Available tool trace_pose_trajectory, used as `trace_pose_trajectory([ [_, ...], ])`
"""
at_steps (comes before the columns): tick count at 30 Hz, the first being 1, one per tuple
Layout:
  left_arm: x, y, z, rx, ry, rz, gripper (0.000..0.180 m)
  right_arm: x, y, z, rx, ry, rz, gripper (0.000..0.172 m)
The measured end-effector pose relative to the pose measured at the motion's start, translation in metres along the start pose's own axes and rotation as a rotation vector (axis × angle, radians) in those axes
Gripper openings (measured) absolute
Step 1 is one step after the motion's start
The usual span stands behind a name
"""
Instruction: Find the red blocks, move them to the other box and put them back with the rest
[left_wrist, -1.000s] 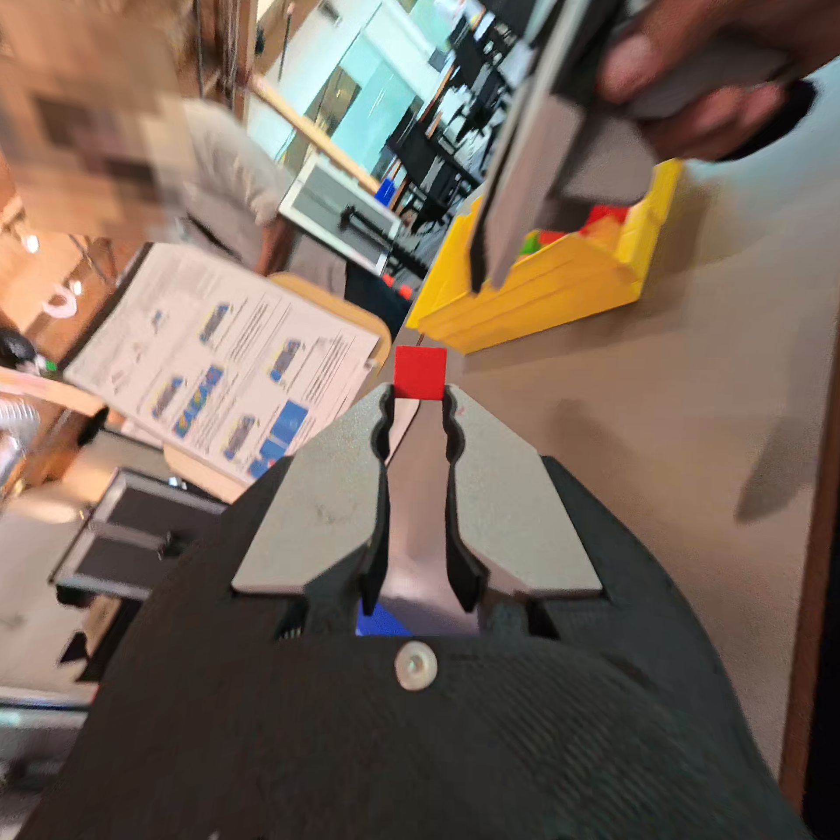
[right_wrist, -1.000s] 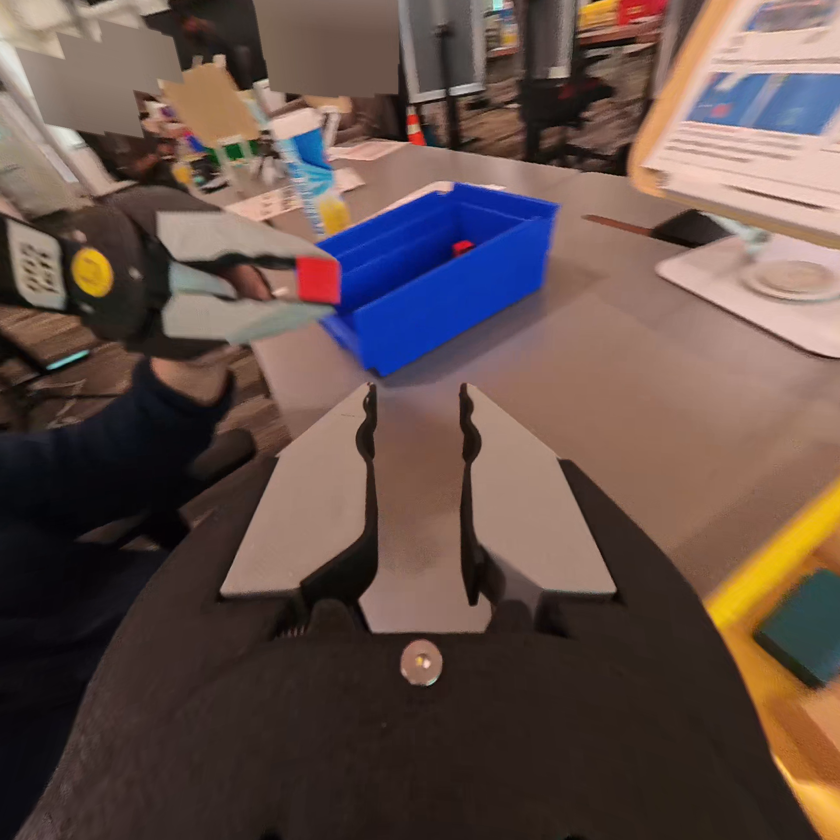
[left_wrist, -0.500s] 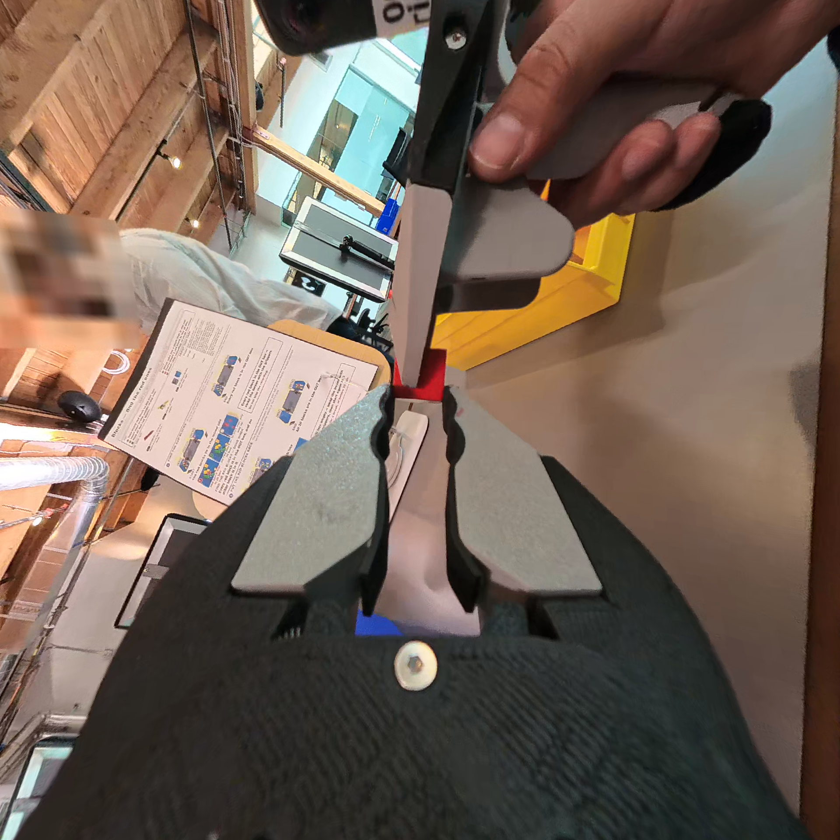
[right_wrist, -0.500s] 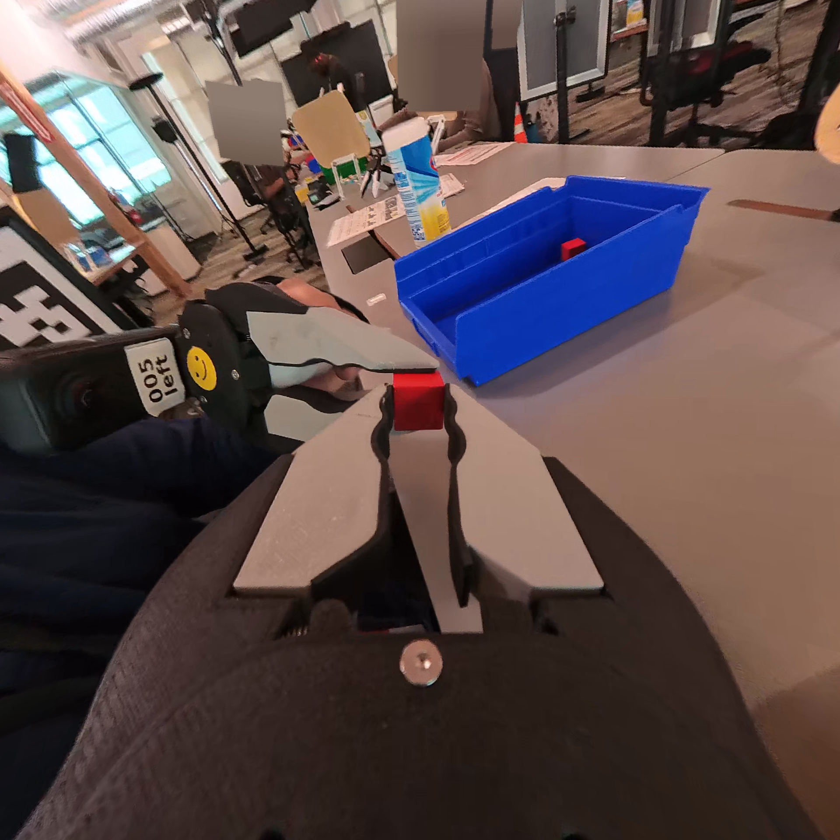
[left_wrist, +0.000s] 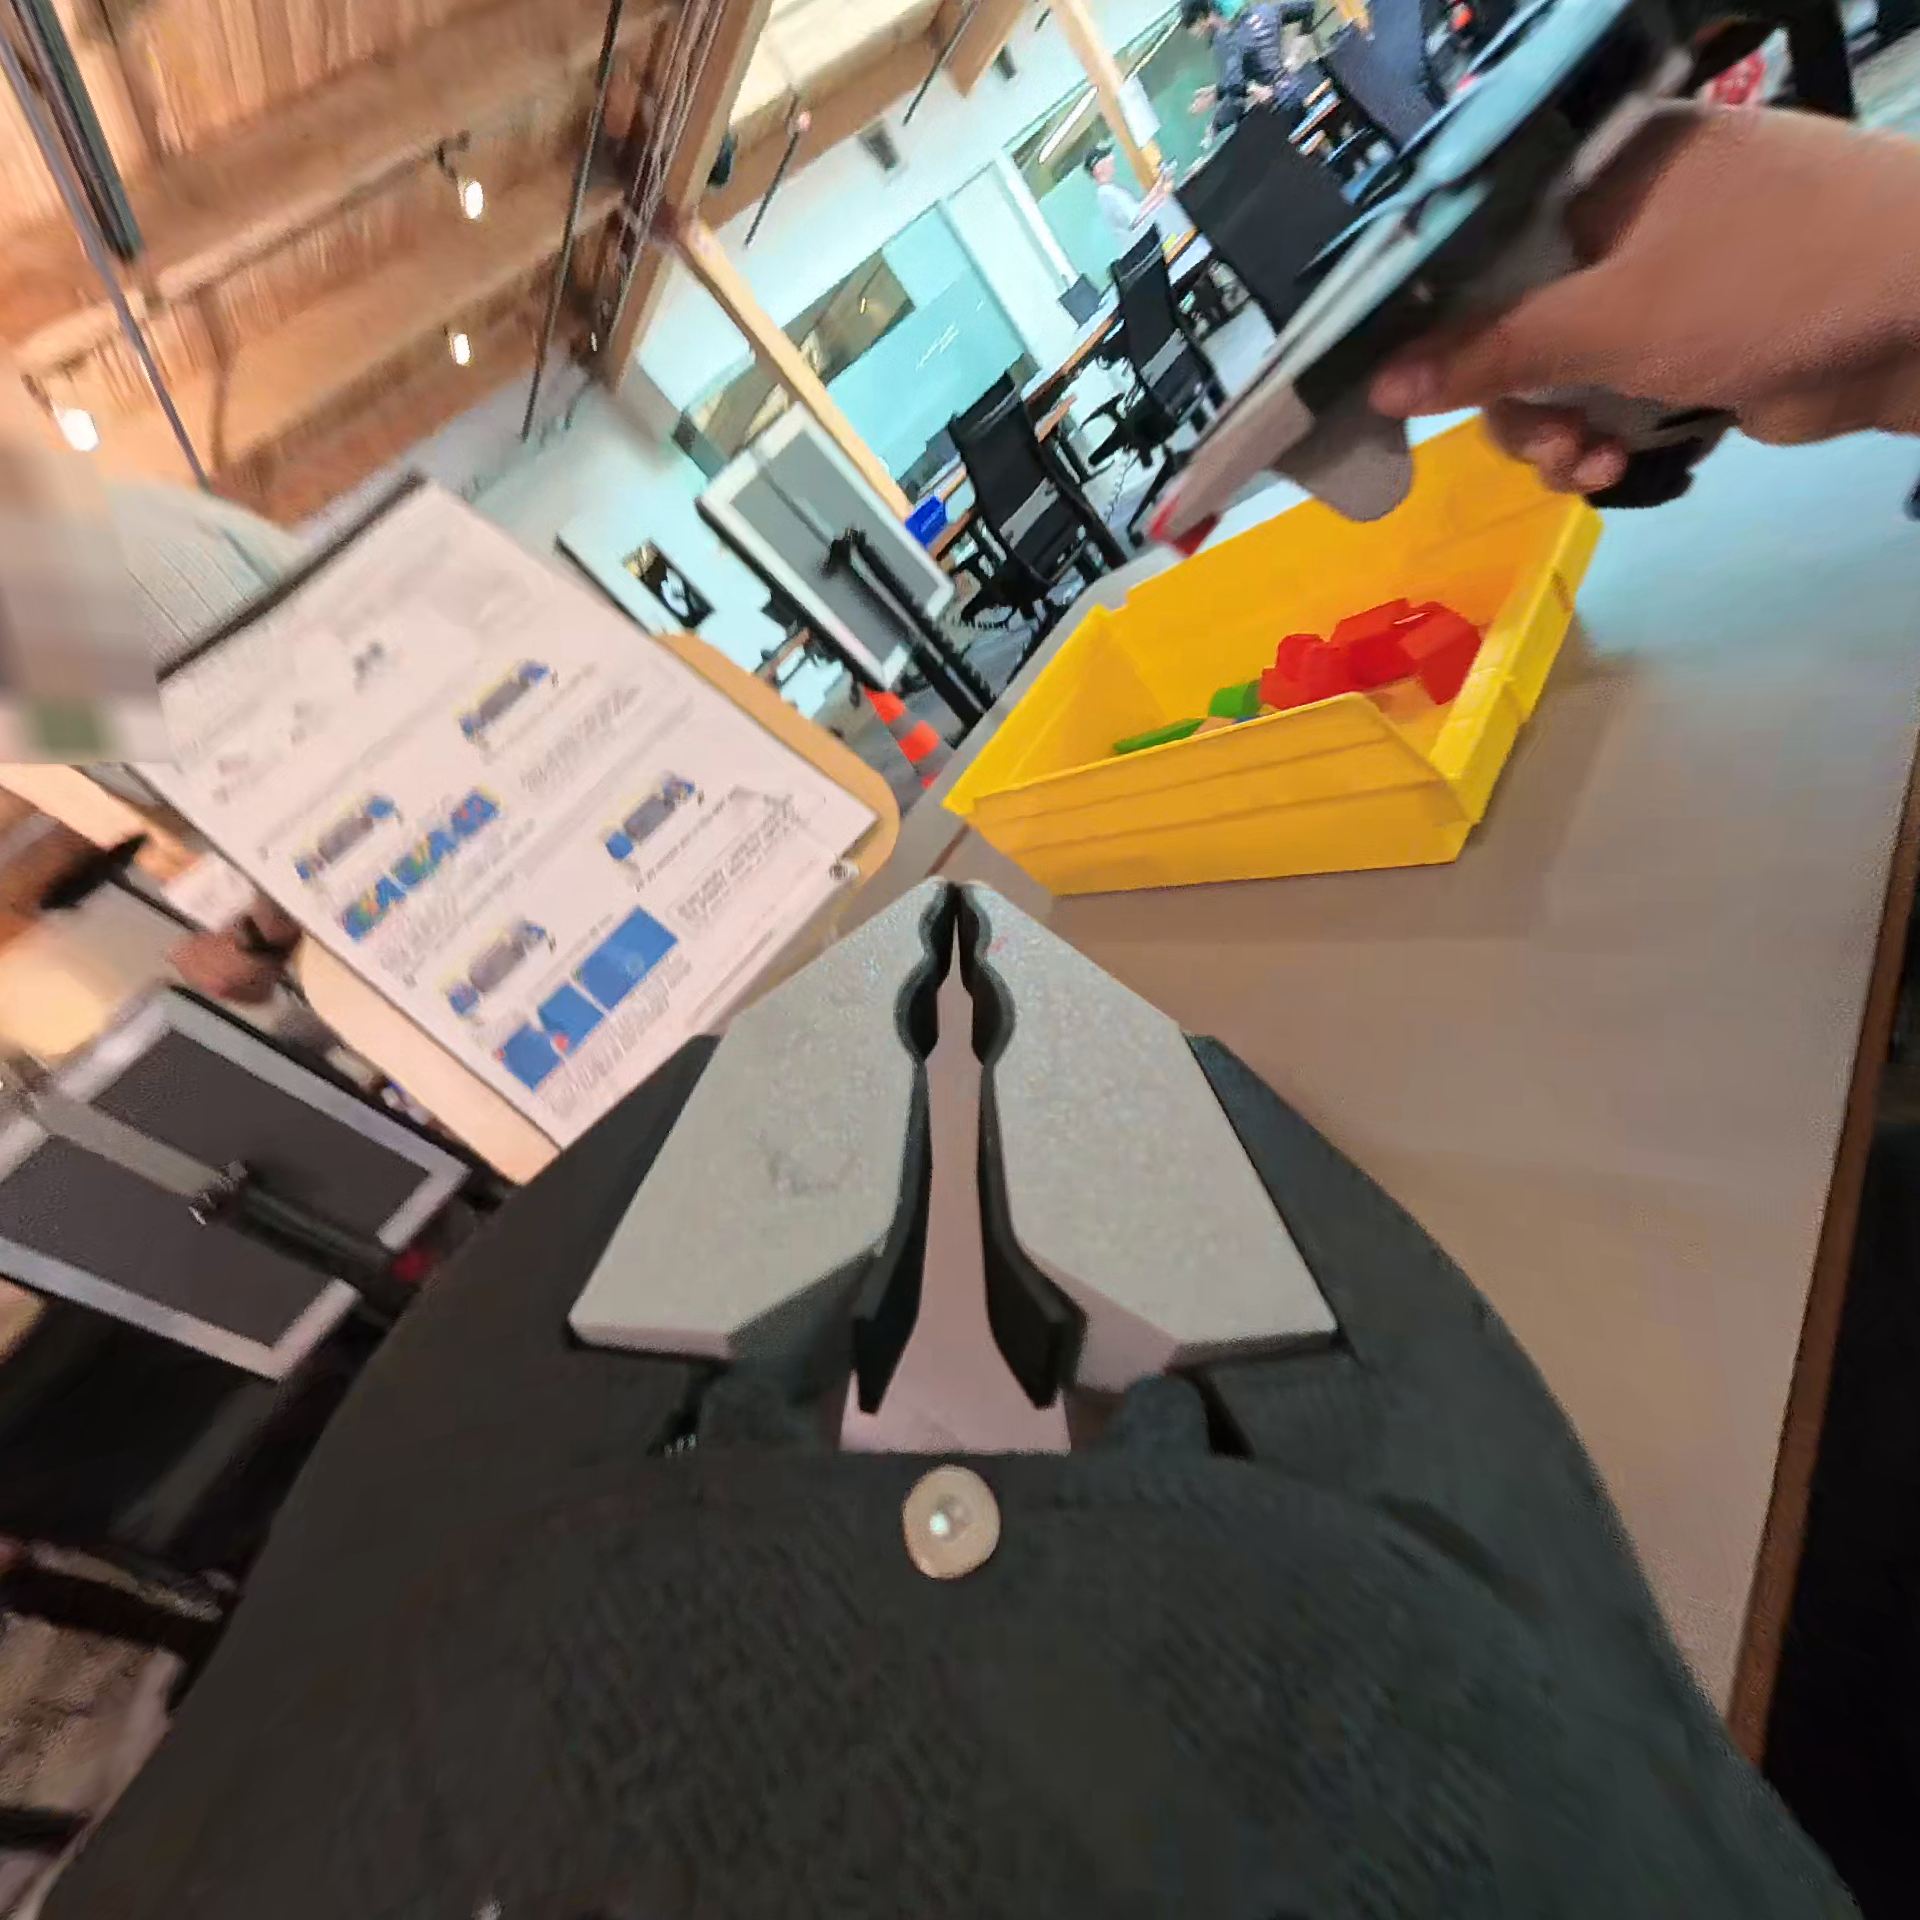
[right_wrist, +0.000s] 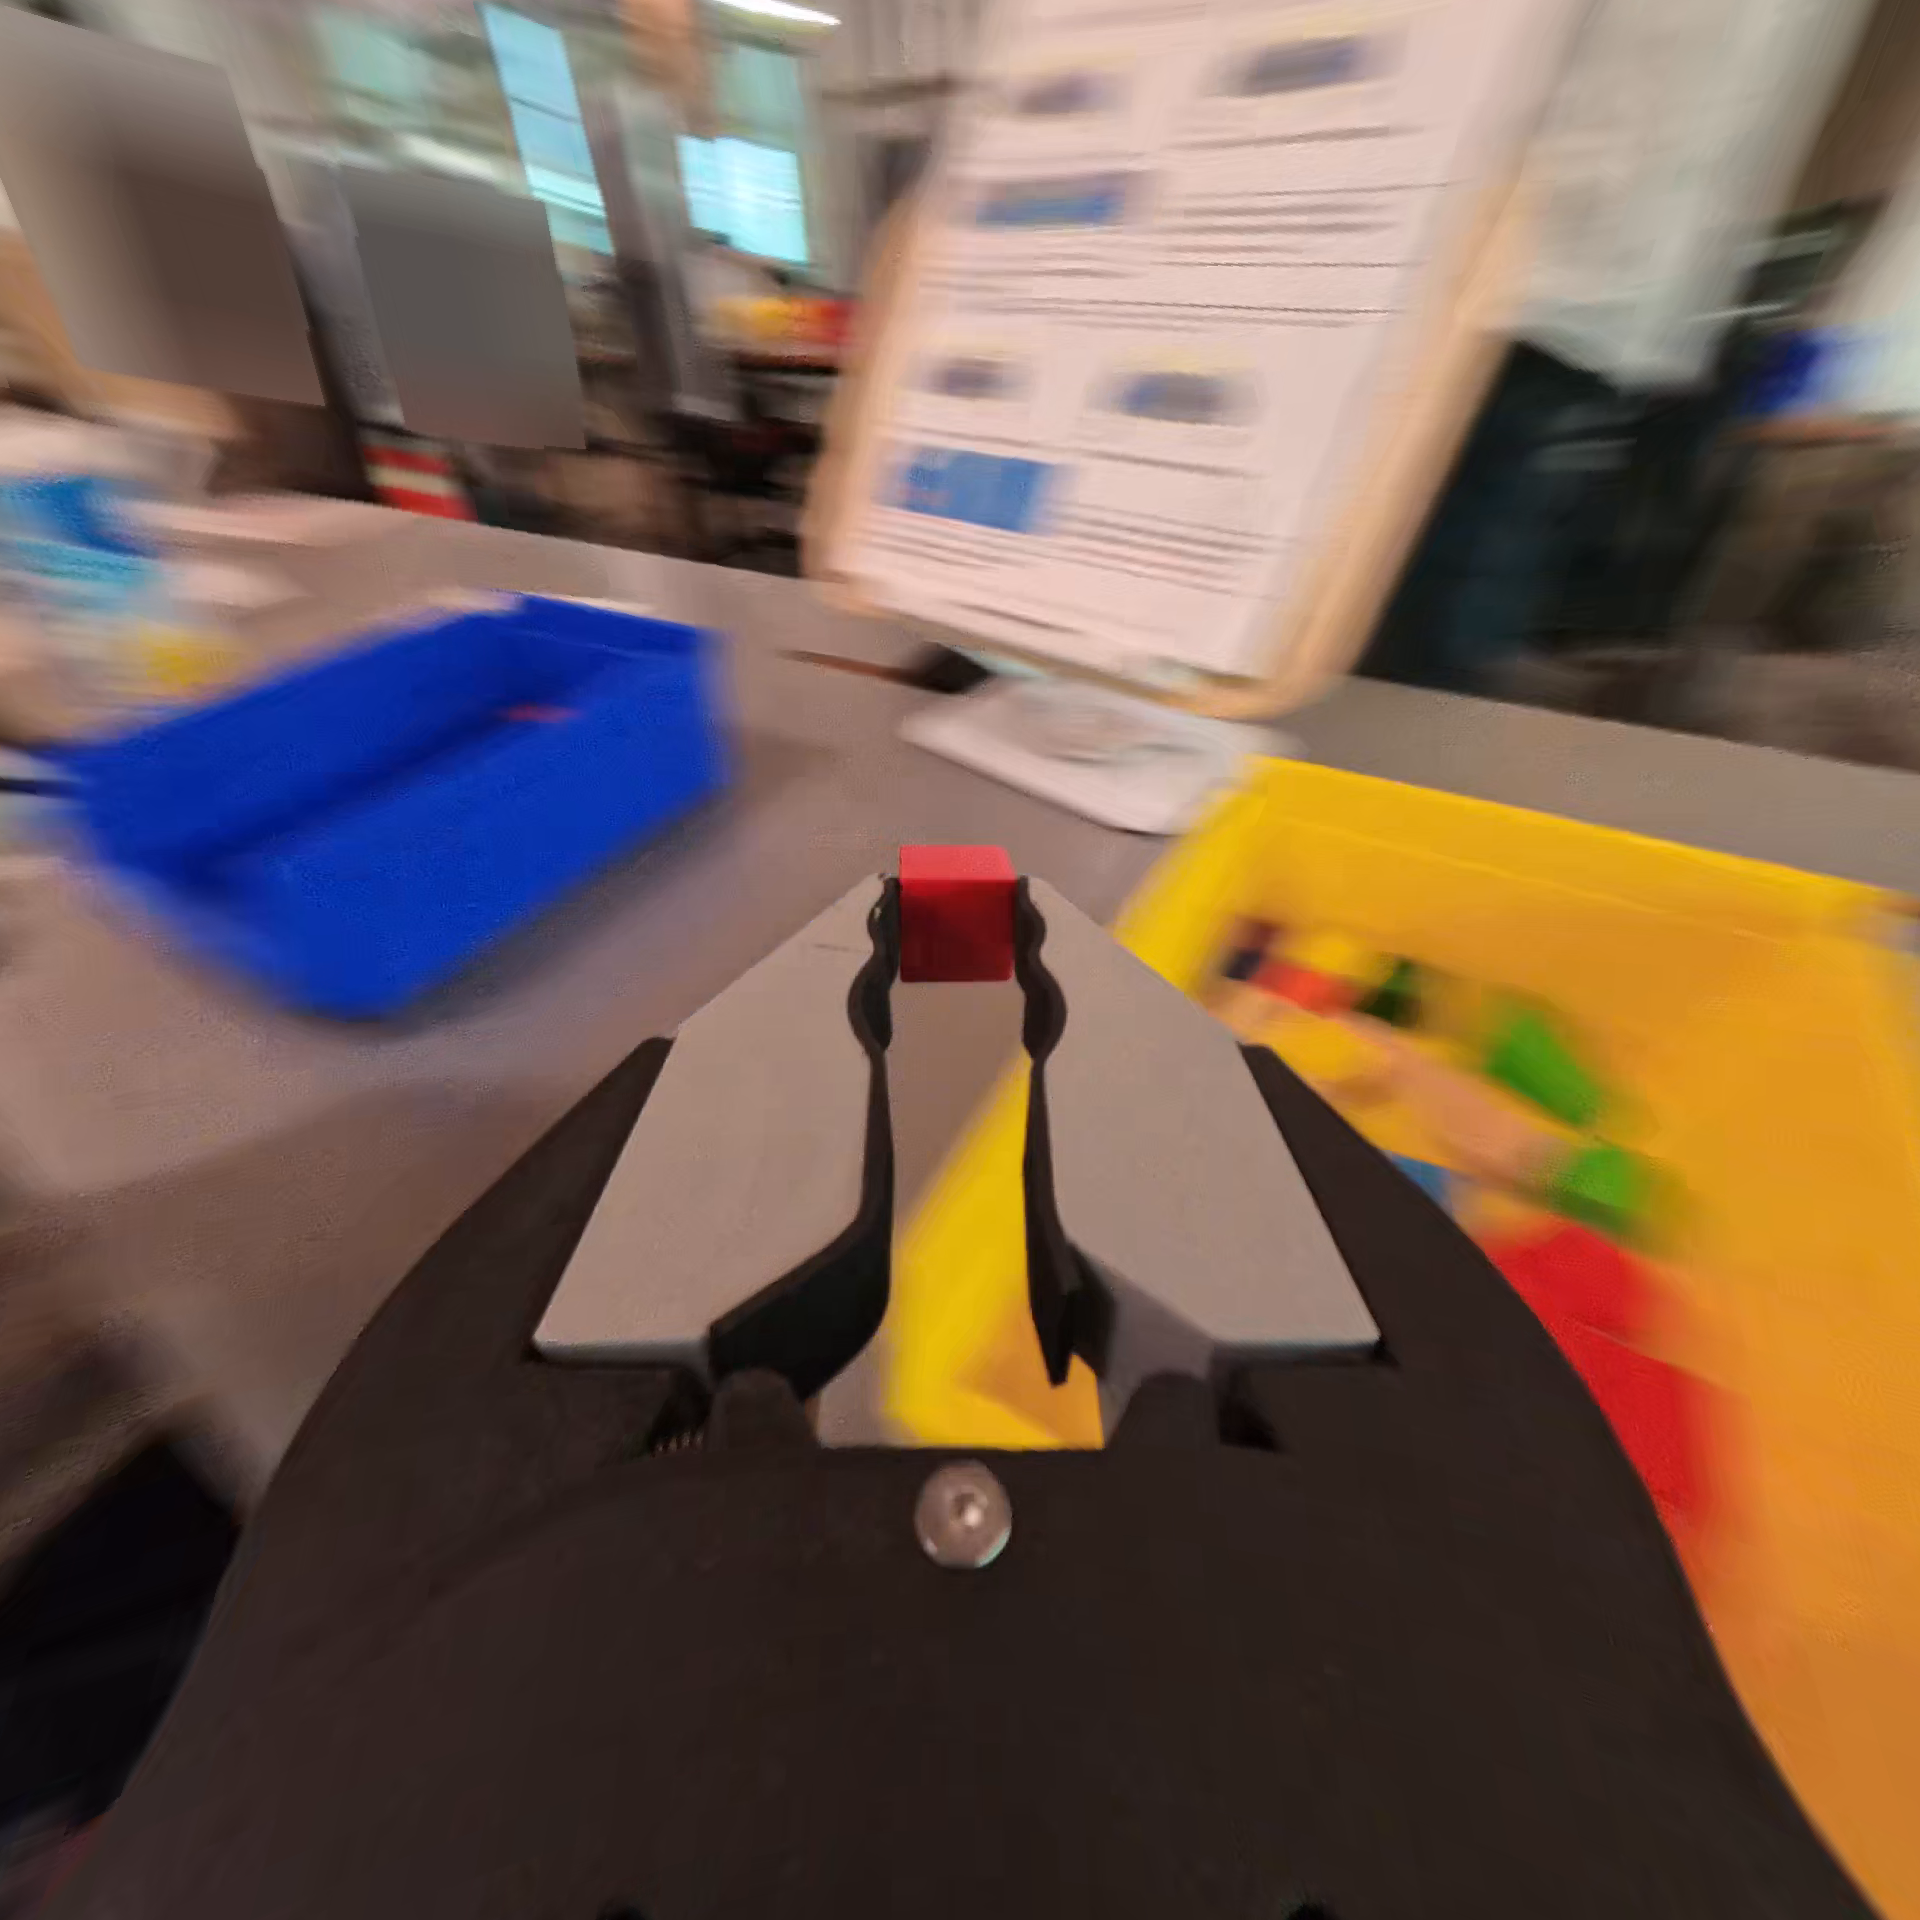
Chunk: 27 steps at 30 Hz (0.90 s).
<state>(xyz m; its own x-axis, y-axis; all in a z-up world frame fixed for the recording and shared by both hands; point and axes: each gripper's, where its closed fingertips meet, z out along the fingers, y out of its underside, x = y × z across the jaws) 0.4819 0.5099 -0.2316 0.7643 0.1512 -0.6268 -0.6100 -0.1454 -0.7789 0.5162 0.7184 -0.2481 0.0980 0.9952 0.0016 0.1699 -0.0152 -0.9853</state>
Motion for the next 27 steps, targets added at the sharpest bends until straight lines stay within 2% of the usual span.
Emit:
trace_pose_trajectory([
  [1,-0.007,0.007,0.002,-0.032,-0.005,-0.055,0.000,0.032,0.010,0.000,-0.029,0.143,-0.043,0.018],
  [3,-0.018,0.027,0.007,-0.114,0.005,-0.188,0.007,0.071,0.031,0.001,-0.103,0.288,-0.070,0.018],
  [5,-0.022,0.042,0.009,-0.163,0.059,-0.338,0.017,0.078,0.061,0.010,-0.241,0.272,-0.039,0.021],
  [6,-0.023,0.049,0.010,-0.178,0.090,-0.405,0.021,0.076,0.072,0.014,-0.293,0.244,-0.023,0.031],
  [8,-0.032,0.066,0.010,-0.224,0.096,-0.491,0.030,0.071,0.074,0.018,-0.289,0.212,-0.015,0.030],
  [15,-0.074,0.110,-0.007,-0.323,-0.022,-0.554,0.035,0.051,0.052,0.013,-0.216,0.155,-0.028,0.029],
  [18,-0.100,0.131,-0.025,-0.394,-0.095,-0.564,0.046,0.041,0.047,0.012,-0.196,0.122,-0.021,0.029],
  [23,-0.162,0.202,-0.062,-0.610,-0.269,-0.576,0.055,0.027,0.043,0.012,-0.181,0.080,-0.018,0.029],
  [25,-0.178,0.223,-0.056,-0.632,-0.258,-0.623,0.051,0.023,0.042,0.013,-0.180,0.068,-0.020,0.028],
  [27,-0.193,0.253,-0.048,-0.736,-0.243,-0.613,0.051,0.016,0.041,0.015,-0.178,0.045,-0.021,0.028],
])
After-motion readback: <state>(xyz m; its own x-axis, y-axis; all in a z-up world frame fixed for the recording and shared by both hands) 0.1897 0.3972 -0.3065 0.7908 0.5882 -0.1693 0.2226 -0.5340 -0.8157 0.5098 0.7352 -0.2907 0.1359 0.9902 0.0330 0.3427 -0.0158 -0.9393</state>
